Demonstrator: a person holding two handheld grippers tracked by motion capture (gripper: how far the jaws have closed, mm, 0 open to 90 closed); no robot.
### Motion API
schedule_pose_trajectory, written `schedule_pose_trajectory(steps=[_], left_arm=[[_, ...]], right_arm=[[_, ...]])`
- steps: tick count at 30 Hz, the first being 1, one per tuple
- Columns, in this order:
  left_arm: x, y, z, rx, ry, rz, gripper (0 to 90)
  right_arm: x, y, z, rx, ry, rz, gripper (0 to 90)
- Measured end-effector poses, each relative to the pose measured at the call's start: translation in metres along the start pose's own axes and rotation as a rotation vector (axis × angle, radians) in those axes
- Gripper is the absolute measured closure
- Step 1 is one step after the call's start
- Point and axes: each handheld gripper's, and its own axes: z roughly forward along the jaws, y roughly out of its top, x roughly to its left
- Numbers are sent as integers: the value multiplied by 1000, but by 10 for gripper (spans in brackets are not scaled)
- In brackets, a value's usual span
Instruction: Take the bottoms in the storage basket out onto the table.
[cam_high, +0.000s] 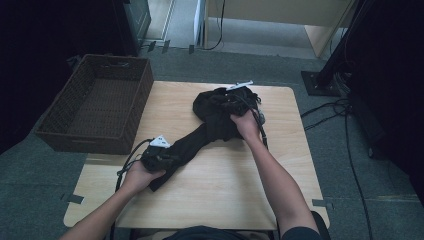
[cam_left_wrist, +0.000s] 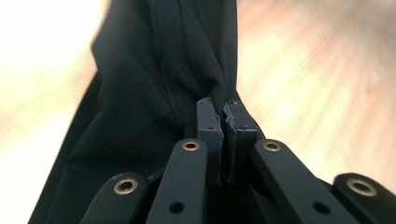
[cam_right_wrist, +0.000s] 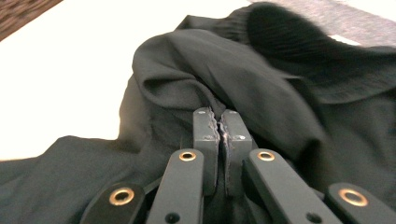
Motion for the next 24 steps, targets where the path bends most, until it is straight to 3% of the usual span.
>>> schedule_pose_trajectory(steps=[4,9,10,12,14,16,17,19,24], left_arm=[[-7,-14,-8,-5,-20,-25,861],[-8,-15,-12,-42,-24,-55,792],[-8,-14,-13,-54,-22,-64,700],[-10,-9,-16,-79,-15,-69,643],[-12,4,-19,-121,9,-62,613],[-13,10,-18,-128,19,-57,586],[-13,16,-17,-126,22,-51,567],[-12,35,-9,-114,31,-30,522],[-11,57,7,-118,37,-22,476]], right_arm=[[-22,-7,17,22,-12,66,859],[-26,-19,34,69,-19,68,835],[-27,-26,41,74,-14,78,805],[-28,-29,43,72,0,107,750],[-30,-29,40,65,18,127,678],[-28,-27,37,61,8,125,640],[-27,-26,33,59,-3,120,629],[-21,-22,16,-3,-11,88,586],[-14,-18,-6,-52,11,60,517]])
